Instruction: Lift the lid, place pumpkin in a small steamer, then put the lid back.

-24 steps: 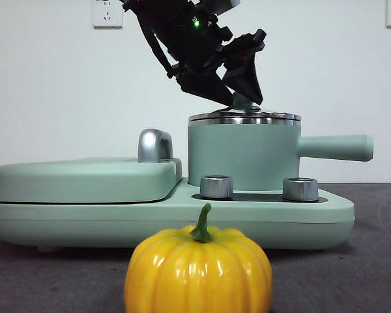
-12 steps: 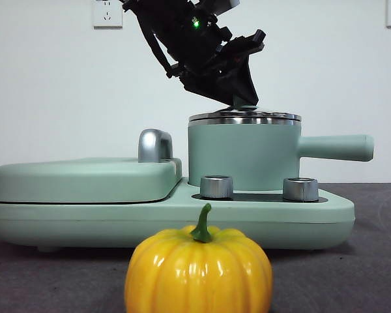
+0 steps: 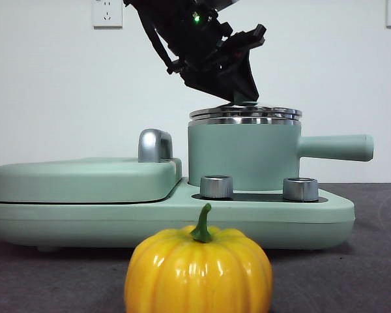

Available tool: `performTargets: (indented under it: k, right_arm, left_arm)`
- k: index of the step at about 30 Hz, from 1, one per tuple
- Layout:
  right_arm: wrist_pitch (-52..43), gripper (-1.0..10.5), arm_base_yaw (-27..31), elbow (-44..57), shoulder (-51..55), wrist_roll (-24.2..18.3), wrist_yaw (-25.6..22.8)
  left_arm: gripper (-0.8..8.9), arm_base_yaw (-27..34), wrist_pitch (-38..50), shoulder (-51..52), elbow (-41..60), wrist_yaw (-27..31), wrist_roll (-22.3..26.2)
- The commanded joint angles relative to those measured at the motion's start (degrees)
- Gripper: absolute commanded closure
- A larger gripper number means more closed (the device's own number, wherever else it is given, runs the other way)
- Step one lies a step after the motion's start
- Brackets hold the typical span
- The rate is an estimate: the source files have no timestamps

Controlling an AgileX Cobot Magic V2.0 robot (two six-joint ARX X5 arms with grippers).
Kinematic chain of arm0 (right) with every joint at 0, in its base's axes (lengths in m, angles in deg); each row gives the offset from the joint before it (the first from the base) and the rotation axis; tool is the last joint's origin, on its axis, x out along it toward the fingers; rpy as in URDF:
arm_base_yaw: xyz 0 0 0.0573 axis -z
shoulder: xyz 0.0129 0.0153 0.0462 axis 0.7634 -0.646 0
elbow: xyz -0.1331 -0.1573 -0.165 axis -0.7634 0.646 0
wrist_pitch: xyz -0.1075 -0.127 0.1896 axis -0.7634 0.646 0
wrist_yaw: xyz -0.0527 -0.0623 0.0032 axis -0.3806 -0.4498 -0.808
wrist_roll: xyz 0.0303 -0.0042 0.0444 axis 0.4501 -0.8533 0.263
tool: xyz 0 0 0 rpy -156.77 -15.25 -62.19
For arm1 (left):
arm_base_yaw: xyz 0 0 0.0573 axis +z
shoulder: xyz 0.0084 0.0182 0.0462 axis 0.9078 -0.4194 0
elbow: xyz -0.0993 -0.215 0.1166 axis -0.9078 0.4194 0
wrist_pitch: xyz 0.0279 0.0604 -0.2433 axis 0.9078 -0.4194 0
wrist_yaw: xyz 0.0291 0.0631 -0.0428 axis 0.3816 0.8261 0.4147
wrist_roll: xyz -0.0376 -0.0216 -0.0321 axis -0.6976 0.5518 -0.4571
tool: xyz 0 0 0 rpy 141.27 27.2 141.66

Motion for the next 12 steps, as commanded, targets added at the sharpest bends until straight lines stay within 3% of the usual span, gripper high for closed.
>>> performTargets:
  k: [1, 7, 12]
  right_arm:
    - [-0.26, 4.6, -0.22, -0.94, -0.28, 0.66, 0.07]
    - [3.23, 4.6, -0.76, -0.94, -1.31, 1.73, 0.11]
    - [3.96, 4.6, -4.39, -0.94, -3.93, 3.82, 0.00]
  left_arm:
    - [7.25, -0.52, 0.98, 2.73, -2.29, -0.07, -0.15]
    - [7.25, 0.17, -3.17, 7.58, -2.29, -0.07, 0.00]
    - [7.26, 2.21, -7.19, 12.11, -2.29, -0.07, 0.48]
